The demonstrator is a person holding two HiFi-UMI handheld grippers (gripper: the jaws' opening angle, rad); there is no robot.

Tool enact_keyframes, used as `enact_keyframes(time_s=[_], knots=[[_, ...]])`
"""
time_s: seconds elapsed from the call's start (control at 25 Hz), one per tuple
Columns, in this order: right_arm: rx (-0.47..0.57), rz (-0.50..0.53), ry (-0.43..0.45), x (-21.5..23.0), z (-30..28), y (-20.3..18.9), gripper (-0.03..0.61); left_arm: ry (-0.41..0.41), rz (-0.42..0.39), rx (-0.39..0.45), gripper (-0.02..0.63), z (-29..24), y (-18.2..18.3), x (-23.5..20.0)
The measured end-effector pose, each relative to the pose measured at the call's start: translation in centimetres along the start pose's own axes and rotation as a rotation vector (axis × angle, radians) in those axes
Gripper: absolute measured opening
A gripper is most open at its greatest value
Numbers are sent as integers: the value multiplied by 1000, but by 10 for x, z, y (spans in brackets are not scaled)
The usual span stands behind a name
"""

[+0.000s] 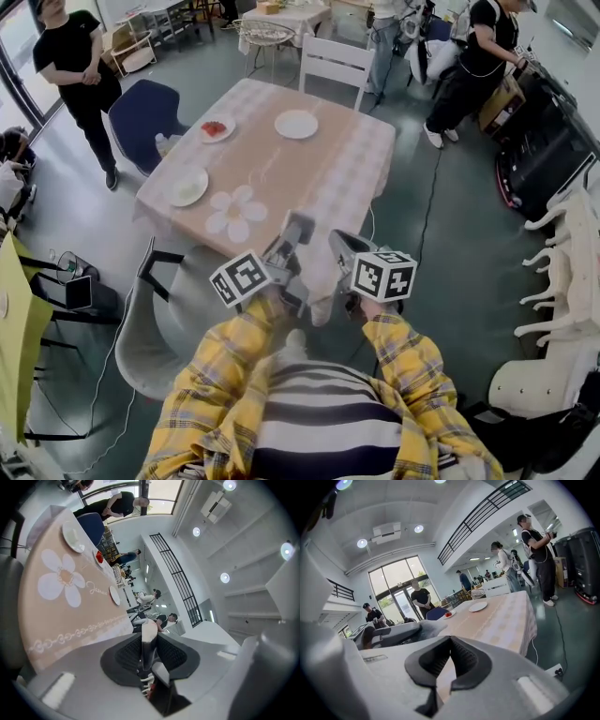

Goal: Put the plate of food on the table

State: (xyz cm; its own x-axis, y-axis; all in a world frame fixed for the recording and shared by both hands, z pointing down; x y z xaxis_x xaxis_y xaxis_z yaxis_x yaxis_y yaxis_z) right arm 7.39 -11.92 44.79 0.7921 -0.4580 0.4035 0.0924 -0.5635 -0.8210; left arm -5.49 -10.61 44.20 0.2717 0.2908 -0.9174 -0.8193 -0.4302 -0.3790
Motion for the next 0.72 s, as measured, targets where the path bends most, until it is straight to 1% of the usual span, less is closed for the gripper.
enact_keyframes(time_s=[0.28,0.48,0.6,0.72], knots=[[-8,6,-19,10,-47,23,-3,-29,0,12,95,-42,45,-20],[-29,6,-16,21,-61,35,-3,-22,17,12,95,-64,50,-23],[-36,18,1,25,-71,45,-3,-18,20,17,95,-78,54,-24],[-40,24,24,32,-89,57,-3,-10,18,39,95,-95,65,-31]])
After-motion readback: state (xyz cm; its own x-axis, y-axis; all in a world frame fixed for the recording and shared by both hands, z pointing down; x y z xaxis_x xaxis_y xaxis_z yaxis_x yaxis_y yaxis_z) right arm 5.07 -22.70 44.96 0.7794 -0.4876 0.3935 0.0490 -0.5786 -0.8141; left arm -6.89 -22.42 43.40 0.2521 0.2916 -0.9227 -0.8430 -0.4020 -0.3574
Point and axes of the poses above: the fingertips, and each gripper's own axes: z backward along the fingers, x to its right, y out of its top, the point moved 4 cm from there along z, backward along the fingers, and after that the axes turned 6 degrees about -y, right-handed, at the moved point
